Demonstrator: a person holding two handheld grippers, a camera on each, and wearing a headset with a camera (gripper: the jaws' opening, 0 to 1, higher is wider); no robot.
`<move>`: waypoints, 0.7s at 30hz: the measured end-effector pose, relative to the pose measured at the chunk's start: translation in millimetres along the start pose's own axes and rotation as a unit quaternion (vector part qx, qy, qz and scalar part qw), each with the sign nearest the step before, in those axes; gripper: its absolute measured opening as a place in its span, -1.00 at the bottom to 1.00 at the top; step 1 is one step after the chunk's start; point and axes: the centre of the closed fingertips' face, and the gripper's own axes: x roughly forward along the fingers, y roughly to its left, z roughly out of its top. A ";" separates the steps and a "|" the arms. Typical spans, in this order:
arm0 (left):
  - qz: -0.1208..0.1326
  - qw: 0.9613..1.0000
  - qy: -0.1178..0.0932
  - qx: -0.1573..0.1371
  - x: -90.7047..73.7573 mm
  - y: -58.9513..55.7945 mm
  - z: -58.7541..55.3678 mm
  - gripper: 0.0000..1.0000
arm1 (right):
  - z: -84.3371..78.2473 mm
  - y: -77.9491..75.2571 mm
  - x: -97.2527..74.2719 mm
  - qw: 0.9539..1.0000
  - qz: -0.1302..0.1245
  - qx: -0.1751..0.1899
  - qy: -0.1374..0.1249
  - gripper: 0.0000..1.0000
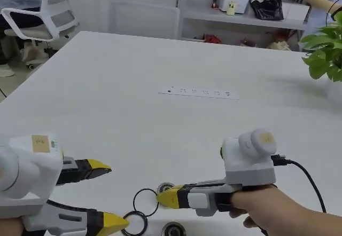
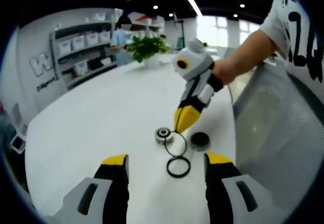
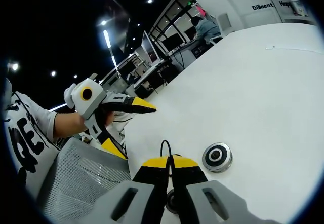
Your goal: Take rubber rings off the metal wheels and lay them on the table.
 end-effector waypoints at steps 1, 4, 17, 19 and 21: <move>0.000 1.000 0.000 -0.001 -0.7 -0.2 -1.0 0.23 | -0.9 0.4 1.2 1.000 0.001 0.000 0.002 -1.00; 0.000 1.000 0.003 -0.004 -3.3 -1.6 -4.8 0.24 | -4.6 2.0 5.9 1.000 0.004 0.003 0.008 -1.00; 0.010 1.000 0.002 -0.016 -12.5 0.7 -12.1 0.25 | -17.0 1.9 19.7 0.999 0.008 0.030 0.031 -1.00; 0.011 1.000 0.003 -0.018 -13.1 1.4 -14.2 0.25 | -18.1 1.2 20.8 0.999 0.008 0.032 0.032 -1.00; 0.010 1.000 0.004 -0.019 -13.3 0.9 -15.7 0.25 | -19.7 0.7 22.3 0.999 0.007 0.035 0.035 -1.00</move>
